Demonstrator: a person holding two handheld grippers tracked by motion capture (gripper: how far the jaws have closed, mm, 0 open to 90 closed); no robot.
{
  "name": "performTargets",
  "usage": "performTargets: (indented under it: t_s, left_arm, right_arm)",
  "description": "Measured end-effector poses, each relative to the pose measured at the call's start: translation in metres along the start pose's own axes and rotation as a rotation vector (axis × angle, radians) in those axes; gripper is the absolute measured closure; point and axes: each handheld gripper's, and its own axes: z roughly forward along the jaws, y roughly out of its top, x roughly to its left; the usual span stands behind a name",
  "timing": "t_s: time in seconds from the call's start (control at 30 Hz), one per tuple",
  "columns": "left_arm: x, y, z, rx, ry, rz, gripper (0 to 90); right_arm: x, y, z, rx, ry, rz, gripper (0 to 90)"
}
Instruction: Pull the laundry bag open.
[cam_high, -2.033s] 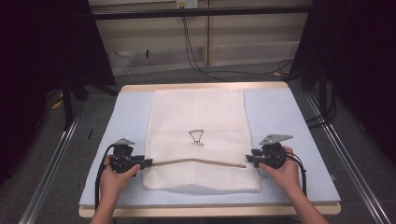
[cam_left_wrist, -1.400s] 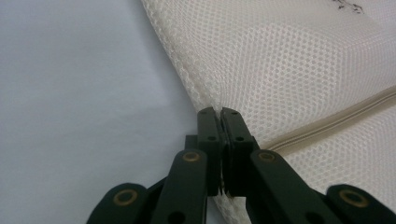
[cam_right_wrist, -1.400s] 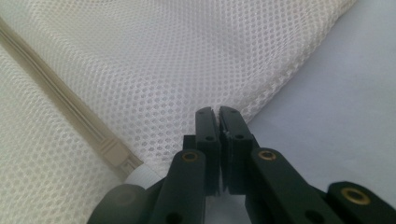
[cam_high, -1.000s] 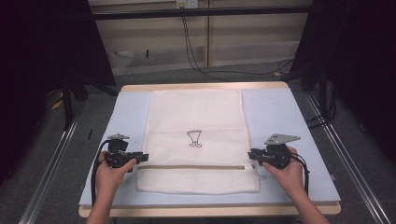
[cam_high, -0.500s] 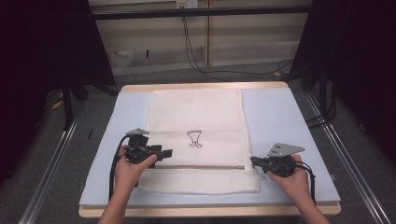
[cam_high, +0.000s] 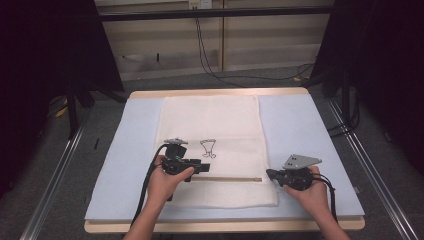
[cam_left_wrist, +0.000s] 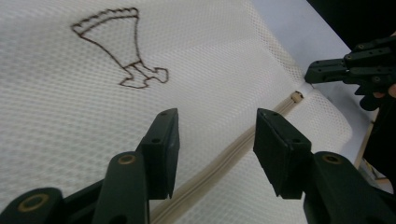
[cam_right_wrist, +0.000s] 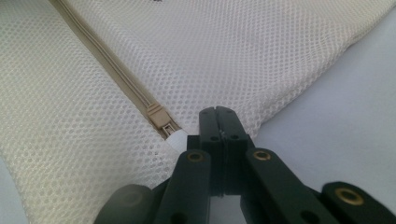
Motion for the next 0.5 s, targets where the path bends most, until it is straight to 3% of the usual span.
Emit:
performTargets:
  t_s: [0.2,0.37,0.5]
  left_arm:
    - [-0.017,0.004,0.018,0.022,-0.037,0.001,54.1]
    - [-0.027,0.006,0.032,0.043,-0.063,-0.047,57.0]
    - [-0.034,0.009,0.040,0.063,-0.091,-0.058,57.9]
  right_arm:
    - [0.000,-0.001,0.001,0.004,-0.003,-0.006,90.0]
    - [0.001,-0.001,0.002,0.015,-0.006,-0.011,90.0]
    - [0.000,-0.002,0.003,0.017,0.002,-0.013,90.0]
